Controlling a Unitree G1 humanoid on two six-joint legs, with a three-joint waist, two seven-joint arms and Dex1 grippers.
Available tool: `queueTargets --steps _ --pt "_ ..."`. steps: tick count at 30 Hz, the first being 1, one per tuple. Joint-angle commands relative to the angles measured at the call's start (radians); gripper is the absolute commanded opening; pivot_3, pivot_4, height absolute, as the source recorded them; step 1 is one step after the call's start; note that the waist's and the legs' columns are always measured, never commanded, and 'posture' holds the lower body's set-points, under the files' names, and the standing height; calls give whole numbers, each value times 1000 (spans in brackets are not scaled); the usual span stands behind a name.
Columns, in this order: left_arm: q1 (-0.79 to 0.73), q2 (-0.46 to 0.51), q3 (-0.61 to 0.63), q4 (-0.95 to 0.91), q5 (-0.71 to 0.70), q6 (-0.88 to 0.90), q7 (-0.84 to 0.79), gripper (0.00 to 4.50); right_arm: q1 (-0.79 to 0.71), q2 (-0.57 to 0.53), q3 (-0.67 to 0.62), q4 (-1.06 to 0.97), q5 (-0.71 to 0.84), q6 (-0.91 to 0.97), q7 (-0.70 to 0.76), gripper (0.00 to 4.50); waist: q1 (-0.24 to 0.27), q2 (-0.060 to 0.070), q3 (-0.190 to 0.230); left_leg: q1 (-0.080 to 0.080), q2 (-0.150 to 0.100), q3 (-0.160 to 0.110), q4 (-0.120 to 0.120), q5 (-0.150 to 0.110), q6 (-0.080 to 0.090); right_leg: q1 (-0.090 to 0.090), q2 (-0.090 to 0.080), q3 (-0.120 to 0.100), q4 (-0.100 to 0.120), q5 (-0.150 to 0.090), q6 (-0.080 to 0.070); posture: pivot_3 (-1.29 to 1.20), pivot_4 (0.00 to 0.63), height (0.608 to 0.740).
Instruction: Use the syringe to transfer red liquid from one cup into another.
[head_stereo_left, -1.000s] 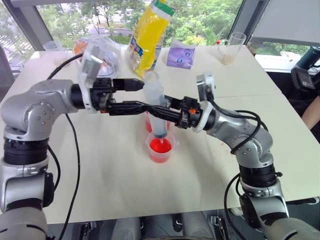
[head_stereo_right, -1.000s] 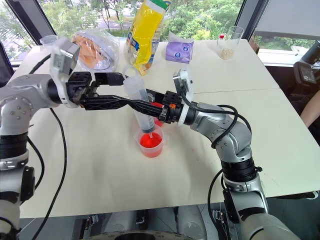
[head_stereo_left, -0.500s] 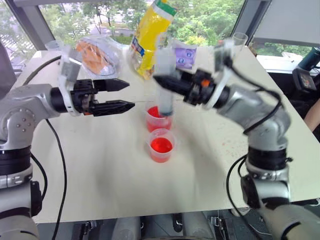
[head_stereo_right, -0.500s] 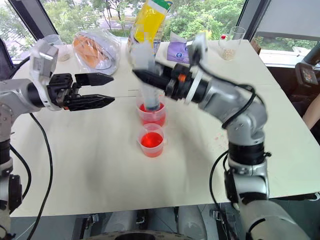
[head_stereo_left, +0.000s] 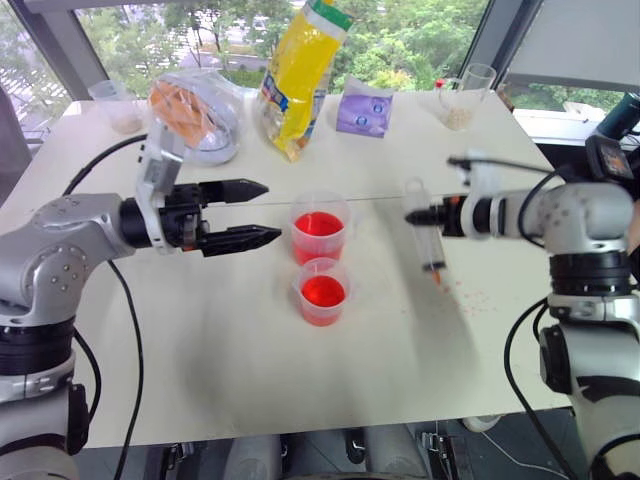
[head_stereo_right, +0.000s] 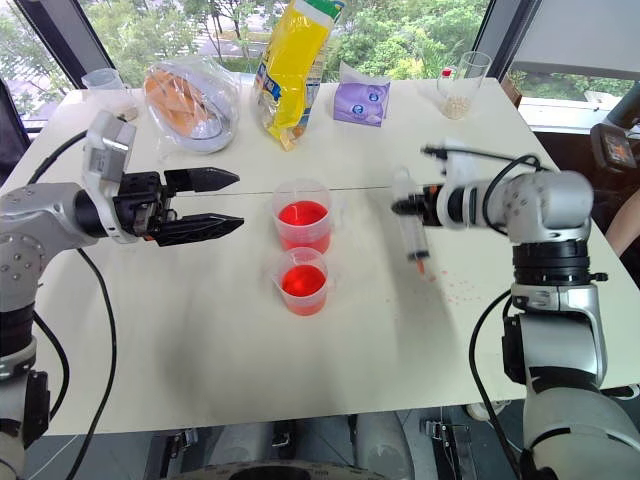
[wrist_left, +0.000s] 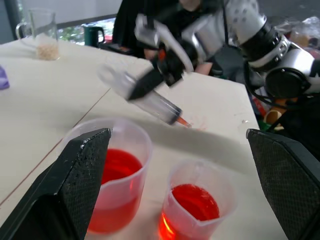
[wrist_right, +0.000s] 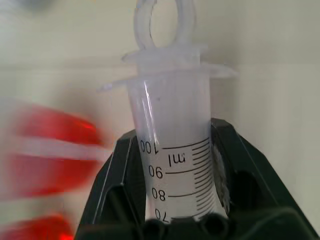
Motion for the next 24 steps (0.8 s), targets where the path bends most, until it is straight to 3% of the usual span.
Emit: queueTargets --steps 1,6,12,13,18,24 --pt "-9 -2 40 -45 -44 2 24 4482 -17 -11 12 16 -67 -29 11 1379 0 0 0 0 0 0 0 0 0 0 0 0 0 0 0 0 150 740" --pt "12 5 39 -69 -58 4 43 4482 -5 -4 18 42 -106 -27 39 1379 2 0 0 1 0 0 0 0 0 1 0 0 0 0 0 0 150 740" --pt "31 15 38 -92 -74 12 60 4500 -5 0 2 16 -125 -11 68 4270 1 0 0 0 0 -1 1 0 0 1 0 0 0 0 0 0 150 740" --pt "33 18 38 -95 -77 13 62 4500 -7 -6 2 0 -126 -10 75 4448 1 0 0 0 0 0 0 0 0 1 0 0 0 0 0 0 150 740" --pt "42 35 64 -105 -118 39 77 4500 -5 -98 55 -141 -134 -64 179 4448 1 0 0 0 0 -1 0 0 0 0 0 0 0 0 0 0 150 740" --pt "88 87 106 -125 -143 56 80 4500 39 -261 43 -408 -42 -154 429 4448 1 0 0 0 0 -1 0 0 0 0 1 0 -1 0 0 0 150 740"
